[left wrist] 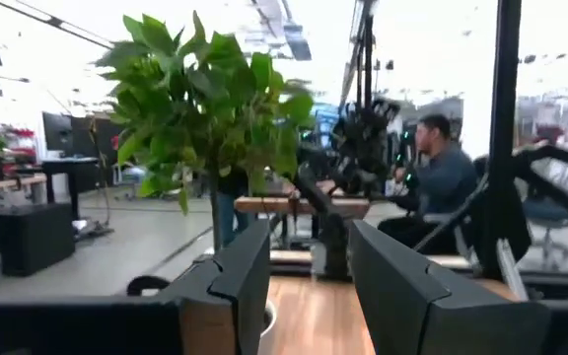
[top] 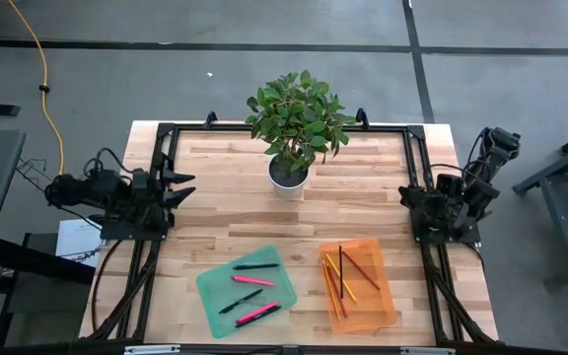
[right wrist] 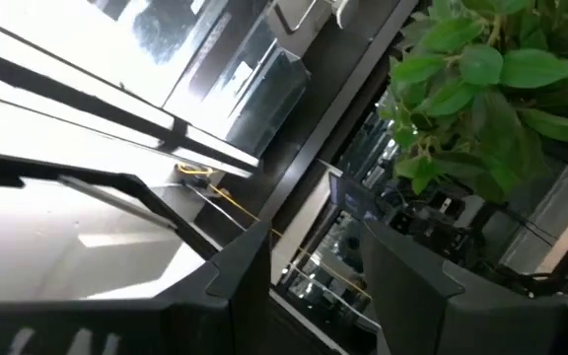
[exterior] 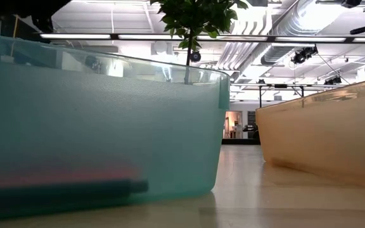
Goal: Sort pens & pencils
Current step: Return to Home Position
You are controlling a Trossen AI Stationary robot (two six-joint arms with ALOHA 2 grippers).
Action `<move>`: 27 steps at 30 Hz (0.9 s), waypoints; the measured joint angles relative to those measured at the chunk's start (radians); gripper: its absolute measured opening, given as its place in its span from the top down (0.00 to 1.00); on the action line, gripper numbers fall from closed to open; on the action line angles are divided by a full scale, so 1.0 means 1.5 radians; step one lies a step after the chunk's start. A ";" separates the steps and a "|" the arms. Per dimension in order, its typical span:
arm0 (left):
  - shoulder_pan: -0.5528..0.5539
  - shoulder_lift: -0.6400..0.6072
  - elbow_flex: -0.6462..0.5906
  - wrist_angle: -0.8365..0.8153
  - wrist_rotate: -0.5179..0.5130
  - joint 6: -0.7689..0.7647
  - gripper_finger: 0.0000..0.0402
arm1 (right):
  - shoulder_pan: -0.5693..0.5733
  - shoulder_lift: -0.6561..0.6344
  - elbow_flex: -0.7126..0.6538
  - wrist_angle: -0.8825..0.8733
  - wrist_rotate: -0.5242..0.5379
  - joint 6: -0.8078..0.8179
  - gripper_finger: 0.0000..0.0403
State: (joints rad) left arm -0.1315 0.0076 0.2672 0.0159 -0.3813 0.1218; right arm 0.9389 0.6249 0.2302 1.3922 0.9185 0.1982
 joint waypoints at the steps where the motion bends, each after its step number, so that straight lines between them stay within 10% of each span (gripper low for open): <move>1: 0.000 0.000 -0.006 0.003 -0.001 0.009 0.68 | 0.000 -0.005 0.000 0.000 0.002 0.000 0.63; 15: 0.000 -0.001 -0.174 0.272 0.010 0.126 0.68 | 0.000 -0.029 0.000 -0.015 0.035 0.007 0.63; 27: 0.000 -0.001 -0.172 0.232 0.049 0.189 0.68 | 0.000 -0.030 0.000 -0.021 0.040 -0.003 0.63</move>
State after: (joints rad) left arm -0.1314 0.0067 0.0090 0.3641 -0.3084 0.4049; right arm 0.9390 0.5803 0.2302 1.3609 0.9779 0.1933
